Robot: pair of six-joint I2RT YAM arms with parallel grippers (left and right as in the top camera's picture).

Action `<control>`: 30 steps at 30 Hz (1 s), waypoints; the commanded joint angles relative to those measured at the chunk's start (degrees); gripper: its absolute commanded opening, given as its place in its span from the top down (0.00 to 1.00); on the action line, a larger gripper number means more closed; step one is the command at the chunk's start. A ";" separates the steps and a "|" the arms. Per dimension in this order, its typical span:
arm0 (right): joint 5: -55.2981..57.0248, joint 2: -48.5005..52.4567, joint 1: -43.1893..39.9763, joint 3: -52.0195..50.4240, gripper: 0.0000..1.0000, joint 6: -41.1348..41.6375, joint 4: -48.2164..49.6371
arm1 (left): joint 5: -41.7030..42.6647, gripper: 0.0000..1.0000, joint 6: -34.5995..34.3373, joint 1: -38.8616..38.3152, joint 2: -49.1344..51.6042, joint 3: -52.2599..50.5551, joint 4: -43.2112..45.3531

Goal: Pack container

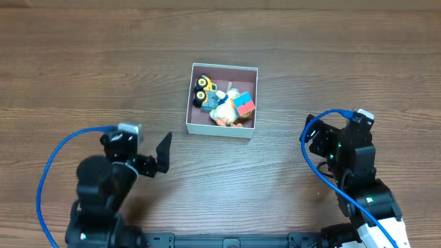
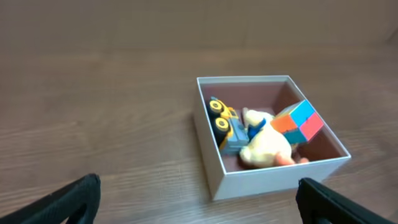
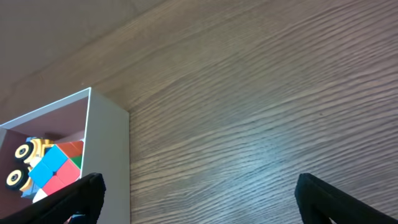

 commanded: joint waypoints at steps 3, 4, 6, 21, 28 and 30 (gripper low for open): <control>0.76 -0.42 -0.15 0.22 0.00 0.48 0.31 | 5.66 0.00 4.44 4.33 -9.27 -10.82 10.97; 0.76 -0.42 -0.15 0.22 0.00 0.48 0.31 | 5.68 0.00 4.44 4.46 -10.56 -13.03 14.32; 0.76 -0.42 -0.15 0.22 0.00 0.48 0.33 | 5.66 0.00 4.44 4.48 -13.57 -17.44 21.14; 0.76 -0.42 -0.15 0.22 0.00 0.48 0.31 | 2.93 0.00 4.66 5.97 -25.14 -27.26 18.53; 0.76 -0.42 -0.15 0.22 0.00 0.48 0.28 | 2.93 0.00 4.63 5.97 -25.05 -27.26 18.71; 0.76 -0.42 -0.15 0.22 0.00 0.48 0.28 | 2.93 0.00 4.66 5.97 -25.05 -27.26 18.71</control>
